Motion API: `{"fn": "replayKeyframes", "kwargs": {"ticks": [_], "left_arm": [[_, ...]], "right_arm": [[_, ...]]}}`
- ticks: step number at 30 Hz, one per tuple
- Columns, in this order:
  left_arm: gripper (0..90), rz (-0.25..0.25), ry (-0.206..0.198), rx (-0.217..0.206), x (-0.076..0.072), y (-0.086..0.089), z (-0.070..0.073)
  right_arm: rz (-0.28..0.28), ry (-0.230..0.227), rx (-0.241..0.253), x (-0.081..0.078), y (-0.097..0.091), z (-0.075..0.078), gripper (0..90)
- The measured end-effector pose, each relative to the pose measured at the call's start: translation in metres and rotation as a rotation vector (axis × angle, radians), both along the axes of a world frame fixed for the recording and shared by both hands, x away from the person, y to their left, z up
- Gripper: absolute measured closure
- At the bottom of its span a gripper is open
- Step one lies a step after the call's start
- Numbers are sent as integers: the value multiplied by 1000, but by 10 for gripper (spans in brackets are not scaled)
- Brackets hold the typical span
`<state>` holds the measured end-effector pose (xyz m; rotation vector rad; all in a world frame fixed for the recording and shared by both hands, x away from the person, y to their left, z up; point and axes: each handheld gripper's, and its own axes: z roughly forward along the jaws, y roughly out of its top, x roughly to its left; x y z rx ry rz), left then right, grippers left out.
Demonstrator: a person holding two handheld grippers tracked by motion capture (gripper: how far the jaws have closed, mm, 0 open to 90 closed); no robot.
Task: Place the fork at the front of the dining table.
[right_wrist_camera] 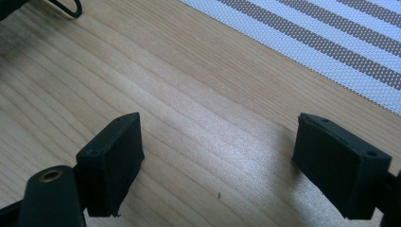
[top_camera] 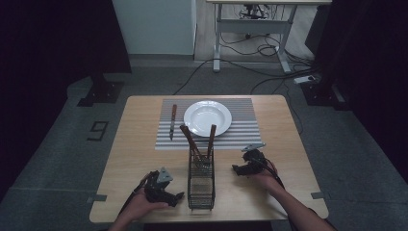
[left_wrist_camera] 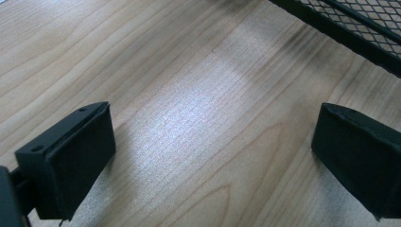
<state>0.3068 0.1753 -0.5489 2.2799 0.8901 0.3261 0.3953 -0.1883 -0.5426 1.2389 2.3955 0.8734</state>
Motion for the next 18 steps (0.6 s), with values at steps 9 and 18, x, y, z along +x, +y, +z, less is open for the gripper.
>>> {"fn": "replayKeyframes", "kwargs": {"ticks": [9, 18], "left_arm": [[3, 0, 0, 0, 0, 0, 0], [3, 0, 0, 0, 0, 0, 0]], "right_arm": [[0, 13, 4, 0, 1, 1, 171], [-8, -10, 37, -1, -1, 8, 171]]}}
